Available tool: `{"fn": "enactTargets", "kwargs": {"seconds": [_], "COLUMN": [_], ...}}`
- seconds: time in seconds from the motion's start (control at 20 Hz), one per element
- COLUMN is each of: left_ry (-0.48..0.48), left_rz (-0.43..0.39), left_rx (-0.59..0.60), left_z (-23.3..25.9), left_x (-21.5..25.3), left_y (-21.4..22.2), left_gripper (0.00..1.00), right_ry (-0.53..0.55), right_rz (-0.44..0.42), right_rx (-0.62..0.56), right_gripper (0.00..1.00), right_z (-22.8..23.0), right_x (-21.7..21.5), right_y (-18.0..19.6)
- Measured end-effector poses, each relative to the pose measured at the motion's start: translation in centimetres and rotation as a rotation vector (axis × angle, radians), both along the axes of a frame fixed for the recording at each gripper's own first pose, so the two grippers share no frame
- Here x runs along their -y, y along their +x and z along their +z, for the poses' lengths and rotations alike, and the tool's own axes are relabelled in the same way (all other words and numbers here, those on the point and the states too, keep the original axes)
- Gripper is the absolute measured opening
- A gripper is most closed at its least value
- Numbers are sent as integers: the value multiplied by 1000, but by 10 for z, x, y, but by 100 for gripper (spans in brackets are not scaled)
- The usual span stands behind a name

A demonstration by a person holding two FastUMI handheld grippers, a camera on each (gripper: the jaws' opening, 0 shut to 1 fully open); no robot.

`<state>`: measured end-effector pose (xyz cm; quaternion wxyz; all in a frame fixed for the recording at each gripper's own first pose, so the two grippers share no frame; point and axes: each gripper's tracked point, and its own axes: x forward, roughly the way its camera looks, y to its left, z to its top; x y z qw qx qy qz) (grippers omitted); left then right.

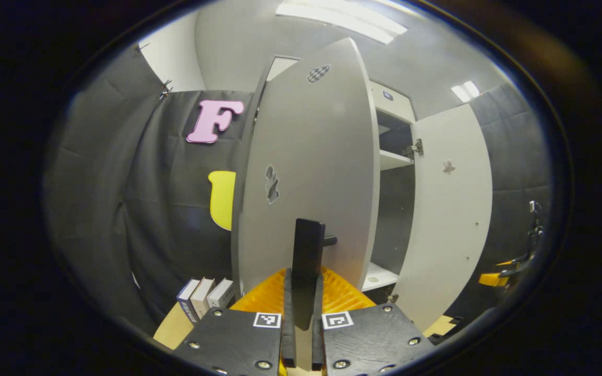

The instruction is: Open the right door of the double-door shoe cabinet with the right hand, and open the left door with the left hand.

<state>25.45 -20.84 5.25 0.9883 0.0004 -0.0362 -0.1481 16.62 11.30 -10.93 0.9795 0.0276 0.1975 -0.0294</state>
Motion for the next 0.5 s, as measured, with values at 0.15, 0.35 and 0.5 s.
{"fn": "enactTargets", "kwargs": {"seconds": [0.15, 0.35, 0.5], "left_ry": [-9, -1, 16], "left_rz": [29, 88, 158], "left_rx": [-2, -27, -41], "left_z": [0, -6, -9], "left_x": [-6, -19, -36], "left_y": [0, 1, 2], "left_gripper": [12, 13, 12], "right_ry": [6, 20, 9], "right_rz": [0, 7, 18], "right_rx": [2, 1, 3], "right_gripper": [99, 99, 99], "right_z": [-1, -1, -1], "right_x": [0, -4, -7], "right_y": [1, 1, 0]}}
